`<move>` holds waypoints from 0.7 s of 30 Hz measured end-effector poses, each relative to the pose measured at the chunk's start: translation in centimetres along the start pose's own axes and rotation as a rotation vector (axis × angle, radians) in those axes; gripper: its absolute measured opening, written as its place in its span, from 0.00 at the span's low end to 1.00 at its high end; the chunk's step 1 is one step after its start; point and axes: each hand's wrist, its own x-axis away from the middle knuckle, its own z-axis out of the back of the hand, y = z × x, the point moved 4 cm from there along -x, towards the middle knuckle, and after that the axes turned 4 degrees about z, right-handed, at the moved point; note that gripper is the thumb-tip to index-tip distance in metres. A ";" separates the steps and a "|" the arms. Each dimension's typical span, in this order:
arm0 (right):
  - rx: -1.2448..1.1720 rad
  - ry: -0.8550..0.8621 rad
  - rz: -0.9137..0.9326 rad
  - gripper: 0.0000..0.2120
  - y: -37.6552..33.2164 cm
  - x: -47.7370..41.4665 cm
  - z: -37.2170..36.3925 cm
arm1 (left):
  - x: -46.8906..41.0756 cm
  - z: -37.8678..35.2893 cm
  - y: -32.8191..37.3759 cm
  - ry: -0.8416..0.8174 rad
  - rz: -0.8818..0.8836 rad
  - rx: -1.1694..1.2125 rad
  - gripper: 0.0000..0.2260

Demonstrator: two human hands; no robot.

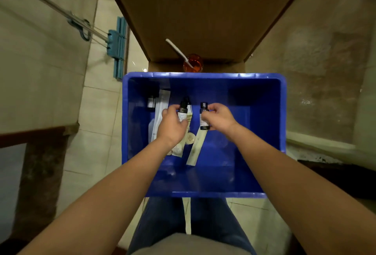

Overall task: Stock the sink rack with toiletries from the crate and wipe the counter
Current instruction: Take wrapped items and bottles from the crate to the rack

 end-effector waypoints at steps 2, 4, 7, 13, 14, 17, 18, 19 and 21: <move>-0.047 -0.003 0.011 0.18 -0.9 2.3 0.6 | 1.6 0.7 0.8 -0.027 -0.019 0.032 0.21; -0.111 0.011 0.034 0.15 -1.5 4.9 1.3 | 3.2 1.2 1.7 -0.075 -0.044 0.073 0.21; -0.221 0.036 0.054 0.06 -1.6 9.2 2.1 | 5.2 1.7 2.8 -0.135 -0.130 0.109 0.18; -0.485 0.104 0.102 0.05 -0.2 16.9 3.7 | 10.6 1.6 6.3 -0.174 -0.276 0.098 0.17; -0.522 0.122 0.129 0.05 0.0 18.1 4.1 | 11.6 1.4 6.9 -0.190 -0.292 0.104 0.17; -0.585 0.200 0.177 0.05 0.8 21.5 5.5 | 14.0 0.6 8.2 -0.251 -0.344 0.106 0.18; -0.588 0.240 0.180 0.06 1.1 22.7 6.1 | 14.9 0.4 8.7 -0.272 -0.360 0.101 0.19; -0.581 0.283 0.185 0.06 1.5 24.0 6.7 | 15.7 0.0 9.1 -0.288 -0.384 0.098 0.20; -0.588 0.359 0.207 0.06 2.4 26.5 7.8 | 17.7 -0.8 10.0 -0.327 -0.426 0.093 0.20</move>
